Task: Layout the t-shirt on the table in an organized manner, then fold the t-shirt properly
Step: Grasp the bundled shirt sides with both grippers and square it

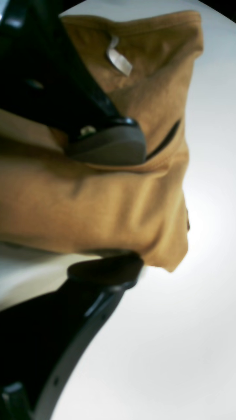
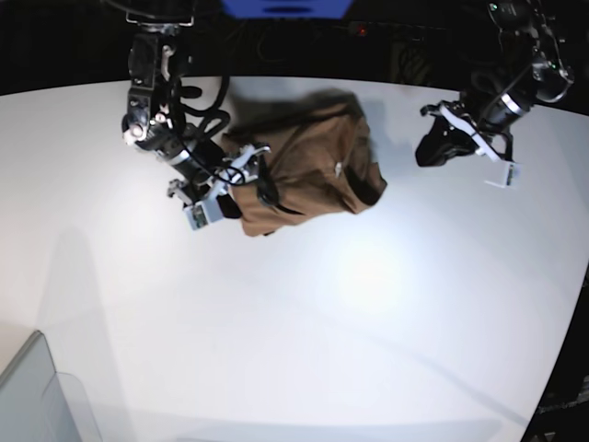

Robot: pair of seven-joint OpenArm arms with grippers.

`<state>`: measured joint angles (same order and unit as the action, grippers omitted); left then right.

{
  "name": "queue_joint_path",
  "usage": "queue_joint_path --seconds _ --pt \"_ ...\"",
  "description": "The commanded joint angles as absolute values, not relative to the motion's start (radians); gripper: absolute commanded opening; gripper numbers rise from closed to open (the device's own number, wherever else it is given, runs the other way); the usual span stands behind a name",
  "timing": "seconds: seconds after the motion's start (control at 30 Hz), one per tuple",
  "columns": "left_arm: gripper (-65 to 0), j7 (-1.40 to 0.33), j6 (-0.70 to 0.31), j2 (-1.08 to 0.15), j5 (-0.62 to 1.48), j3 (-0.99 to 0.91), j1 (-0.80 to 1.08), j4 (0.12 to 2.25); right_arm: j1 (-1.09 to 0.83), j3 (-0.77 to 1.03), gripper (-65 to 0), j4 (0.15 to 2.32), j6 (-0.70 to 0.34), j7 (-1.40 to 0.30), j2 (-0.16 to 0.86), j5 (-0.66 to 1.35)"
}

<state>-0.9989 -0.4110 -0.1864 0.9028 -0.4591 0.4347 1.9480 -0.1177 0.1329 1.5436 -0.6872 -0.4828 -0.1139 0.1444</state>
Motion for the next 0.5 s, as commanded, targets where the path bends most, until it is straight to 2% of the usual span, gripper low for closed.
queue_joint_path --seconds 0.0,0.07,0.13,0.3,0.4,0.47 --pt "-63.5 -0.993 -0.412 -0.194 0.944 -0.461 0.432 1.975 -0.113 0.134 -21.8 1.592 -0.698 -0.455 -0.114 0.166" --pt "-58.5 -0.995 -0.412 -0.193 0.995 -0.461 0.432 1.979 -0.14 0.137 -21.7 1.65 -0.698 -0.455 -0.117 0.166" --pt "-49.4 -0.997 -0.412 -0.185 1.017 -0.461 0.427 1.974 -0.162 0.134 -21.7 1.713 -0.698 -0.455 -0.119 0.168" --pt "-17.7 -0.998 -0.412 -0.125 0.997 -0.453 0.41 1.925 -0.196 0.134 -21.6 1.81 -0.698 -0.463 -0.119 0.168" --pt "-2.5 -0.993 -0.412 -0.11 0.997 -0.392 0.384 1.844 -0.217 0.136 -21.6 1.828 -0.698 -0.463 -0.114 0.168" --pt "0.0 -0.99 -0.412 -0.11 0.997 -0.344 0.357 1.788 -0.236 0.136 -21.6 1.837 -0.698 -0.463 -0.114 0.168"
